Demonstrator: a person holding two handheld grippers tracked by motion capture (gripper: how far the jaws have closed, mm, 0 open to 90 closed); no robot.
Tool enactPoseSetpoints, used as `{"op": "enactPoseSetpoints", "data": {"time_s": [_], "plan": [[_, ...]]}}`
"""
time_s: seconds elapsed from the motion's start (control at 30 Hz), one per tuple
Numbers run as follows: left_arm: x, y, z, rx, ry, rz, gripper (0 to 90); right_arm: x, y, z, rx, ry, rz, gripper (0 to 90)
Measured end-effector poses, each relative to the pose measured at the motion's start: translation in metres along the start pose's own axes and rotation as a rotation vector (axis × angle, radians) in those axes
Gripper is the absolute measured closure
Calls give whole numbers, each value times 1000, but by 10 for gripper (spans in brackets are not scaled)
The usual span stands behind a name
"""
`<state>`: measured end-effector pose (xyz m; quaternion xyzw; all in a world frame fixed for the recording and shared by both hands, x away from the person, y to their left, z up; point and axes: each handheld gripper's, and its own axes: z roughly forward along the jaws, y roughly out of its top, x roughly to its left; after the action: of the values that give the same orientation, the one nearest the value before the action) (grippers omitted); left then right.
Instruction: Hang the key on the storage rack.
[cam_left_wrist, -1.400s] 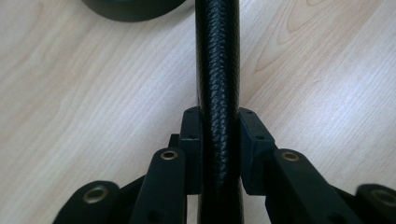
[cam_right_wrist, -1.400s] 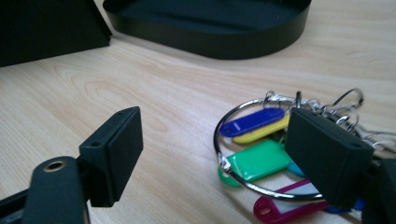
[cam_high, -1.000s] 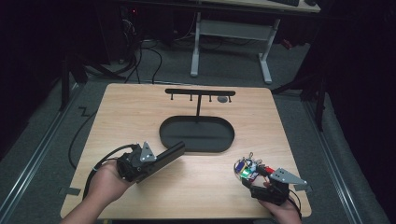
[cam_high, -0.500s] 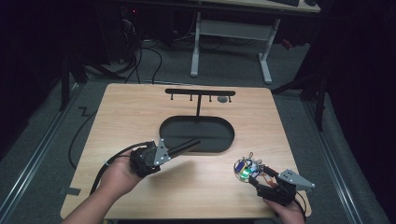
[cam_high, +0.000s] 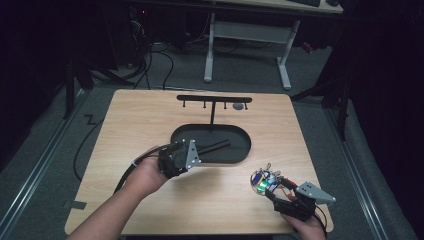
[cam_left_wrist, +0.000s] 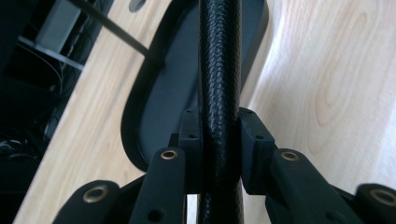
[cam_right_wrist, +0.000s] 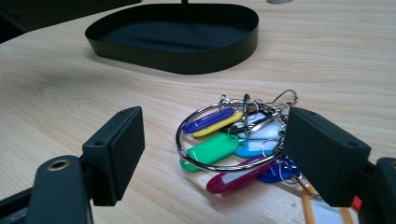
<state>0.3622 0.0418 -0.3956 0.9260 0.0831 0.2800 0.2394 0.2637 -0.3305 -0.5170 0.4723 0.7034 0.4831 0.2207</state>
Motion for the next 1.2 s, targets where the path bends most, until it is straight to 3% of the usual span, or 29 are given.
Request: {"op": "enactPoseSetpoints", "data": {"time_s": [0.2,0.57,1.03,1.2], "plan": [[10,16,15,-9,24,66,744,2,1,-1,-10,6,-12,210],[22,29,41,14,49,143,743,0,0,-1,-12,3,-10,210],[38,29,72,8,59,194,742,-1,-1,0,-9,2,-5,210],[43,23,88,38,55,197,742,-1,-1,-1,-8,3,4,210]]}}
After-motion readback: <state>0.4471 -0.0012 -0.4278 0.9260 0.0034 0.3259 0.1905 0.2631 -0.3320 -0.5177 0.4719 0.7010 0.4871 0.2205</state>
